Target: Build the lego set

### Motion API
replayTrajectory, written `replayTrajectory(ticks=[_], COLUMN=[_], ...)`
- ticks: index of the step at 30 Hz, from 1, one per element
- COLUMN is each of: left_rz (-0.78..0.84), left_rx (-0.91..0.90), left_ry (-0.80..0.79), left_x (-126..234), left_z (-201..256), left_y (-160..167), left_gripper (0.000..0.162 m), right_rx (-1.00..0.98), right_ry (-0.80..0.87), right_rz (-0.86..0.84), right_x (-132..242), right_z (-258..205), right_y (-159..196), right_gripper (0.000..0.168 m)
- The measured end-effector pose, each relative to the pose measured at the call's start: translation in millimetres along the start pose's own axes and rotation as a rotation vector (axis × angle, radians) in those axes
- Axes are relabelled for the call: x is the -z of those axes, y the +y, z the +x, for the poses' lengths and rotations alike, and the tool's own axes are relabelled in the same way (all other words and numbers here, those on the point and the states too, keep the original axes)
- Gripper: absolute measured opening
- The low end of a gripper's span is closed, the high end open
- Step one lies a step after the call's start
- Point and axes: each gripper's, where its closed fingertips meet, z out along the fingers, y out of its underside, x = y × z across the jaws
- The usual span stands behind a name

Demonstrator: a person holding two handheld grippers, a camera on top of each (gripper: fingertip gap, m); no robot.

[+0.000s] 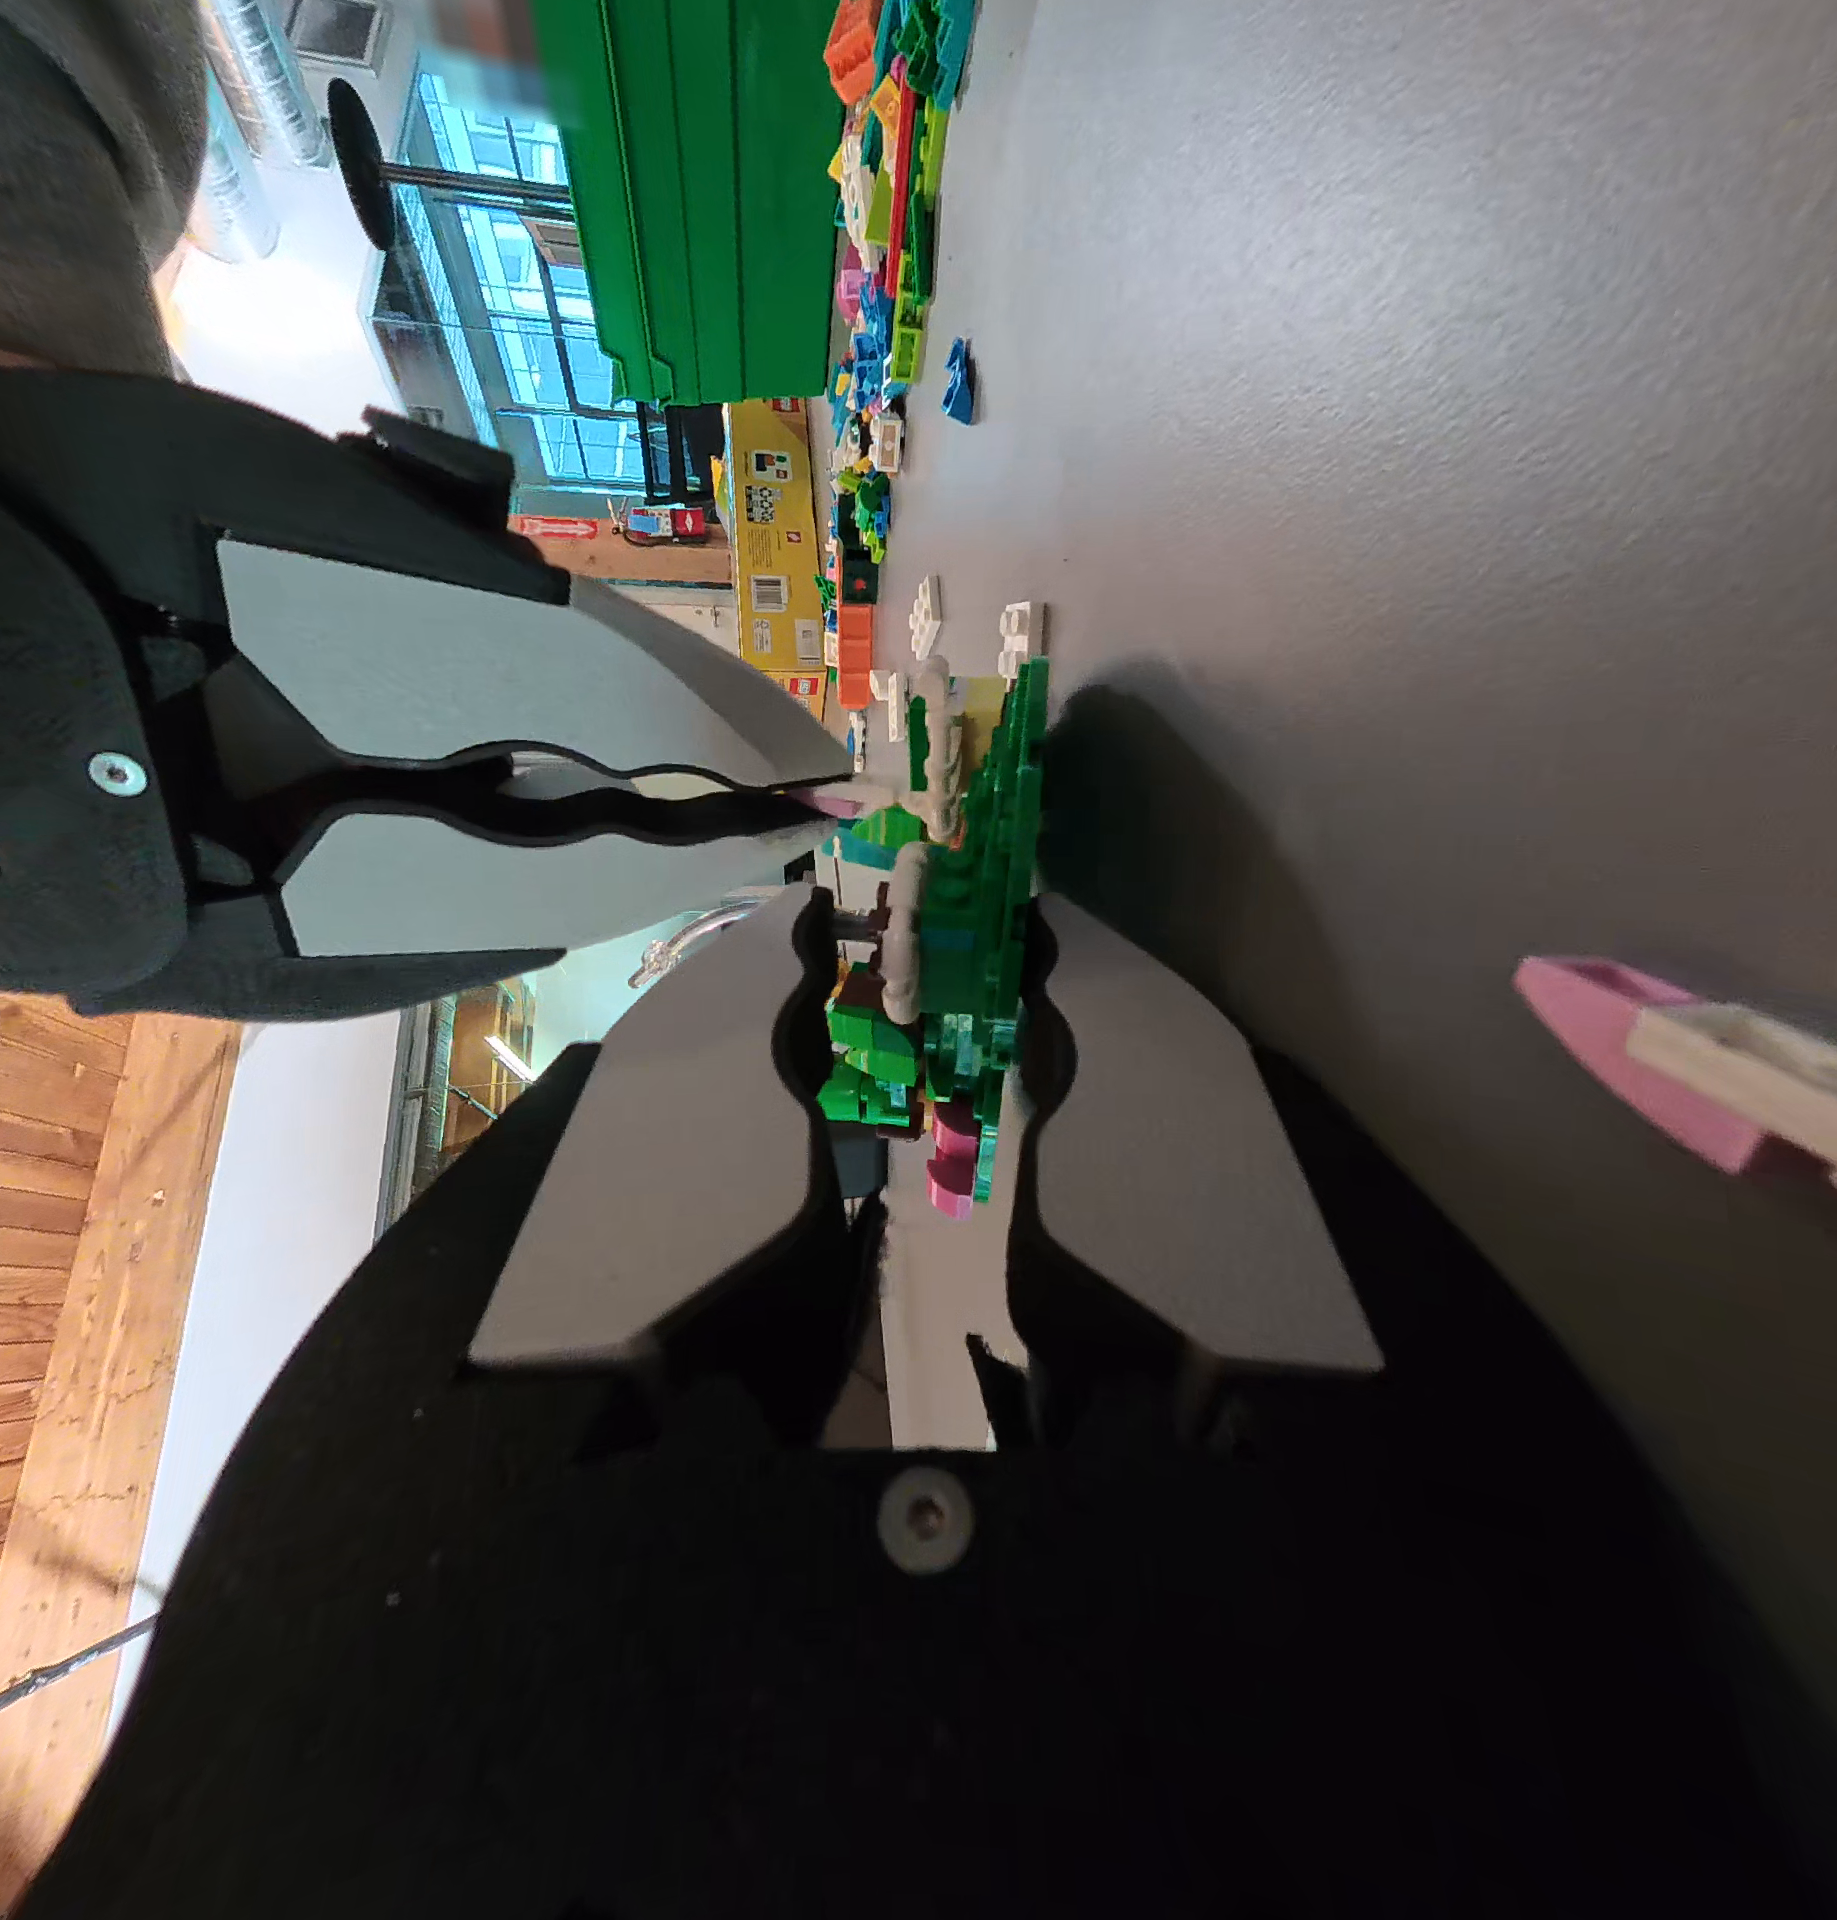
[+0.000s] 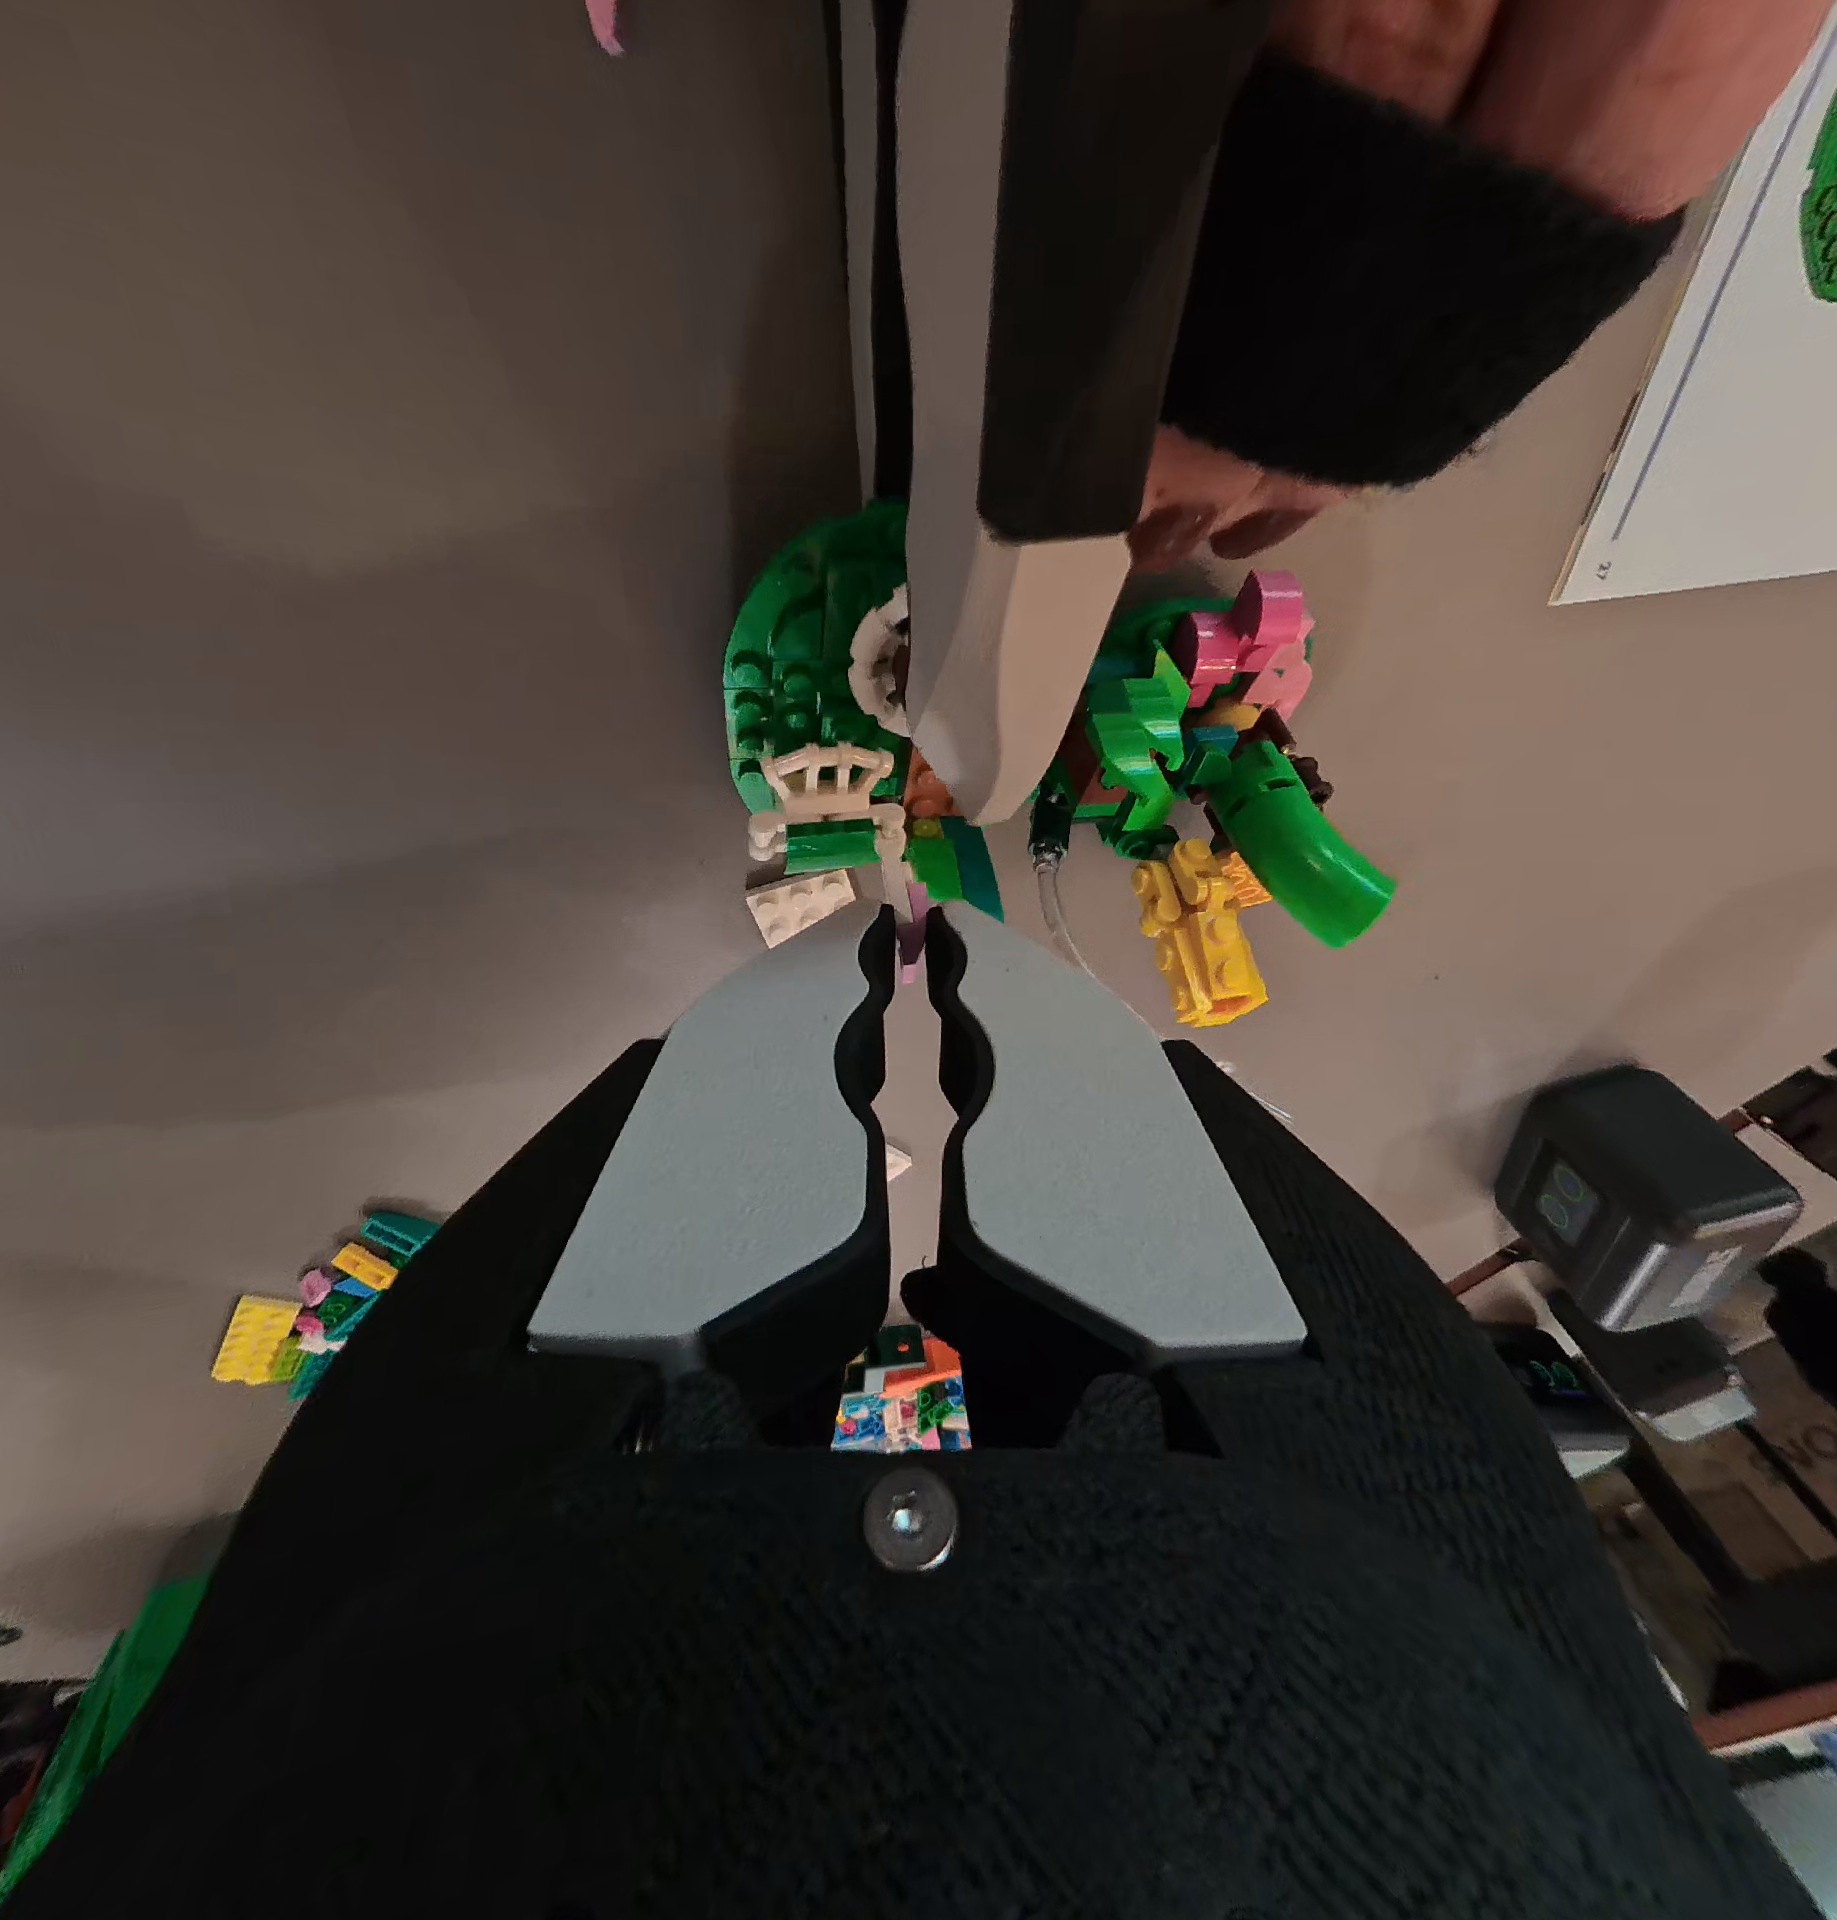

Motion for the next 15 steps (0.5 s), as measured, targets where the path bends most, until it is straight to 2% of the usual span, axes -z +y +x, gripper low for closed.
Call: replayTrajectory(ticks=[15], left_rz=[0.001], left_rx=[0.007], left_ry=[0.024], left_x=[2.3], left_z=[2.2], left_y=[-0.6], left_gripper=[0.033], right_rx=[-0.054], right_ry=[-0.01], right_rz=[0.004], right_x=[-2.5], right_z=[-0.4], right_y=[-2.4], right_gripper=[0.004])
